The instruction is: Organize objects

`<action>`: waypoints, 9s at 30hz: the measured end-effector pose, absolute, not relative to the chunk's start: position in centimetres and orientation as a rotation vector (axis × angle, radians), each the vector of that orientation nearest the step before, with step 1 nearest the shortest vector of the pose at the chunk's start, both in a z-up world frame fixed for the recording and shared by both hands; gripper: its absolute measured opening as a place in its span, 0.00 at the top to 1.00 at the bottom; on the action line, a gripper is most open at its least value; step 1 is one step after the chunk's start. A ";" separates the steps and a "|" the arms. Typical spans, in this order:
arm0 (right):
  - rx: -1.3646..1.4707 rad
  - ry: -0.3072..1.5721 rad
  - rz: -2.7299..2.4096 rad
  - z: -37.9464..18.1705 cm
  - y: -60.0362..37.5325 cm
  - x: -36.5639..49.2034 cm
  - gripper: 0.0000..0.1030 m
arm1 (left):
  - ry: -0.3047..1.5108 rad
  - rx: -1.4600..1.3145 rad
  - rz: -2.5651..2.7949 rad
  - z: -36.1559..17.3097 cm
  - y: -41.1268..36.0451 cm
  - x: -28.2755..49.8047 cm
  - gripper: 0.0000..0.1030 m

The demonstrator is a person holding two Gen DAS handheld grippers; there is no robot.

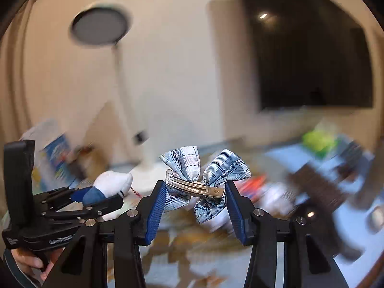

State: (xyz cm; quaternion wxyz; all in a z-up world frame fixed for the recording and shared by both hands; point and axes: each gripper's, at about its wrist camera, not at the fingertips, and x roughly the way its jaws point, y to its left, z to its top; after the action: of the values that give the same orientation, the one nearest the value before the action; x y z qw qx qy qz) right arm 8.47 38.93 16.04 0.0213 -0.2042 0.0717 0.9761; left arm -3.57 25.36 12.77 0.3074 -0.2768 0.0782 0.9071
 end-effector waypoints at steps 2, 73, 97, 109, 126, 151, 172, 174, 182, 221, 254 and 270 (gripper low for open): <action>-0.622 0.258 2.986 16.2 41.2 7.1 0.53 | 0.224 -0.736 2.395 11.9 27.8 -5.5 0.52; -1.565 0.475 3.062 2.5 25.9 3.1 0.05 | 0.107 -1.173 2.491 5.2 2.5 -10.9 0.03; -1.449 0.454 2.807 0.0 13.8 -8.1 0.45 | -0.188 -1.082 2.357 1.8 -0.8 -16.5 0.05; -1.683 0.224 3.077 1.3 21.8 -2.1 0.44 | 0.001 -1.049 2.380 1.8 2.7 -15.1 0.55; -1.870 0.485 2.888 0.2 22.9 -4.2 0.21 | -0.268 -0.967 2.499 3.0 -1.7 -1.4 0.56; -1.451 -0.014 2.908 -0.1 18.8 1.6 0.54 | -0.128 -0.935 2.560 2.7 -0.4 -0.6 0.55; -0.730 0.578 2.937 17.7 46.2 4.3 0.54 | 0.045 -0.716 2.271 13.1 26.1 -7.5 0.52; -0.747 0.610 2.890 17.0 47.9 2.8 0.54 | 0.025 -0.805 2.222 10.7 27.7 -9.8 0.52; -0.957 0.678 2.802 12.0 51.6 -3.9 0.48 | 0.048 -1.010 2.092 6.1 29.4 -13.0 0.19; -1.232 0.123 3.059 1.9 24.2 5.3 0.05 | -0.184 -1.106 2.670 1.2 -0.4 -0.7 0.02; -1.478 0.016 2.842 -0.6 23.6 2.9 0.03 | -0.018 -1.174 2.726 0.7 0.9 -0.8 0.02; -1.500 -0.027 2.828 -0.8 23.1 2.7 0.00 | -0.014 -1.196 2.723 0.5 0.9 -0.9 0.02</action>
State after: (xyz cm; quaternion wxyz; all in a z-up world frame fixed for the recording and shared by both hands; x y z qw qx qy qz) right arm 2.72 23.10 -0.78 -0.0300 -0.4682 -0.0086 0.8831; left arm -0.93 0.91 0.53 0.0838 -0.4008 -0.0048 0.9123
